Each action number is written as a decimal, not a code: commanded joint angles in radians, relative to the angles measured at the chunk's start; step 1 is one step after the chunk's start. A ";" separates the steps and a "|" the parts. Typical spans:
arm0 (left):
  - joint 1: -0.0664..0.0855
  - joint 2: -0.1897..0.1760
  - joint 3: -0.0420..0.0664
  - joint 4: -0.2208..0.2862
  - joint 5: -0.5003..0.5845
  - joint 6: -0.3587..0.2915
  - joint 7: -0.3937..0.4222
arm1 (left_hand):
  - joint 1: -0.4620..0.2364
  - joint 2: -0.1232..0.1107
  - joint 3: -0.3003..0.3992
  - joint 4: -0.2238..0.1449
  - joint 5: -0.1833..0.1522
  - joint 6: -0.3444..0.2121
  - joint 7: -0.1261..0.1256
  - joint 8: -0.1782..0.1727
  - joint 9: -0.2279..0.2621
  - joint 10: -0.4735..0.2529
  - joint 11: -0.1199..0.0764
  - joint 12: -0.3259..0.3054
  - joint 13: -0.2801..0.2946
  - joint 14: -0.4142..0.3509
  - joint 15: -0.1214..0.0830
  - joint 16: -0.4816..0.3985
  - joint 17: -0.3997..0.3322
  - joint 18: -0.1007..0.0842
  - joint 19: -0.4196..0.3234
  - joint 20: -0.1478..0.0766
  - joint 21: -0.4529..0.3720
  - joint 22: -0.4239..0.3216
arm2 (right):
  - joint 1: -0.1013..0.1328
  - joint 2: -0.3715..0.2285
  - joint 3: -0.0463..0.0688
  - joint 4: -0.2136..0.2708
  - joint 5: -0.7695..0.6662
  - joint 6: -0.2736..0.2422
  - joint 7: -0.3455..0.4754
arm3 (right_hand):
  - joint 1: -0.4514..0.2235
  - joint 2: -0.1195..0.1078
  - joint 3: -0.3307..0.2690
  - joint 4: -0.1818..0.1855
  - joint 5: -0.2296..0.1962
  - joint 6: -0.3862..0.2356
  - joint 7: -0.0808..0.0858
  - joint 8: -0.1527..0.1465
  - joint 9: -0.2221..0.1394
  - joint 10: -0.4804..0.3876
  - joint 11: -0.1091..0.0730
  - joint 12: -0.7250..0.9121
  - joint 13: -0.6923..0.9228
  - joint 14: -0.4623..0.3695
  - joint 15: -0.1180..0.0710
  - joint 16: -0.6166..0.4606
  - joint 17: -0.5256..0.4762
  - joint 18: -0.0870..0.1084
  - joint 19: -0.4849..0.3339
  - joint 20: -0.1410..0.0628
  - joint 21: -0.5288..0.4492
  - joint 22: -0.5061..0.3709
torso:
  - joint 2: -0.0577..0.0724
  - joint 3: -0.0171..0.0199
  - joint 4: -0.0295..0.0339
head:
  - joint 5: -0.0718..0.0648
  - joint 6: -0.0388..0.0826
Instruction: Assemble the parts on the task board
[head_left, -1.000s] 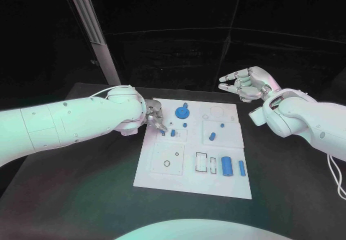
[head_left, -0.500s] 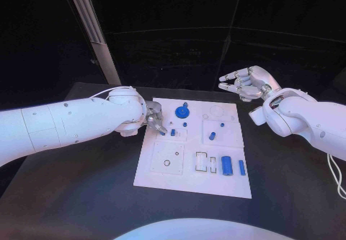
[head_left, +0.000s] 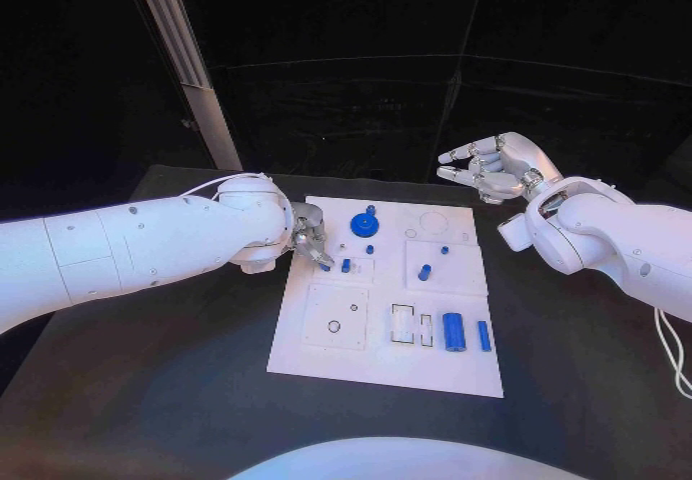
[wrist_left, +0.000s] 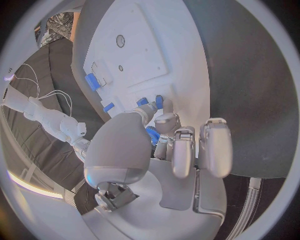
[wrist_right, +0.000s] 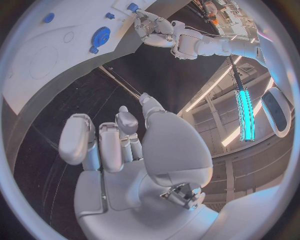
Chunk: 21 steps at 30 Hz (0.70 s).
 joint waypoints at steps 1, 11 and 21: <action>-0.004 0.003 -0.005 -0.002 0.017 0.019 -0.007 | -0.005 0.001 0.140 -0.124 0.004 0.008 -0.002 0.005 0.000 0.008 -0.003 0.003 0.000 0.106 0.002 0.003 0.263 -0.001 0.036 0.005 0.001 0.070 | 0.002 0.000 0.001 0.002 0.004 0.005 0.011 | 0.002 0.008 -0.004 0.001 0.002 -0.001 -0.004 0.005 0.001 -0.004 0.000 -0.005 -0.001 0.044 0.001 -0.006 -0.002 0.010 -0.005 0.001 -0.006 -0.001 | 0.001 -0.0002 0.0000 | -0.002 -0.001; -0.003 0.009 -0.006 -0.008 0.036 0.014 -0.007 | -0.070 -0.012 0.124 -0.090 -0.008 0.027 -0.014 0.018 0.004 0.015 -0.010 0.009 0.008 0.106 -0.002 0.003 0.263 -0.002 0.038 0.003 0.004 0.076 | 0.002 -0.001 0.001 0.004 0.004 0.005 0.011 | 0.002 0.008 -0.004 0.001 0.002 -0.001 -0.004 0.005 0.001 -0.004 0.000 -0.005 -0.001 0.044 0.001 -0.006 -0.002 0.010 -0.005 0.001 -0.006 -0.001 | 0.001 0.0005 -0.0004 | -0.006 -0.005; -0.003 0.016 -0.006 -0.019 0.045 0.010 -0.017 | -0.116 -0.027 0.084 -0.065 -0.009 0.041 -0.022 0.024 0.005 0.020 -0.016 0.017 0.018 0.106 -0.008 0.003 0.263 -0.005 0.042 -0.002 0.012 0.088 | 0.002 -0.001 0.001 0.005 0.004 0.005 0.011 | 0.002 0.008 -0.004 0.001 0.002 -0.001 -0.004 0.005 0.001 -0.004 0.000 -0.005 -0.001 0.044 0.001 -0.006 -0.002 0.010 -0.005 0.001 -0.006 -0.001 | 0.001 0.0002 0.0003 | -0.008 -0.008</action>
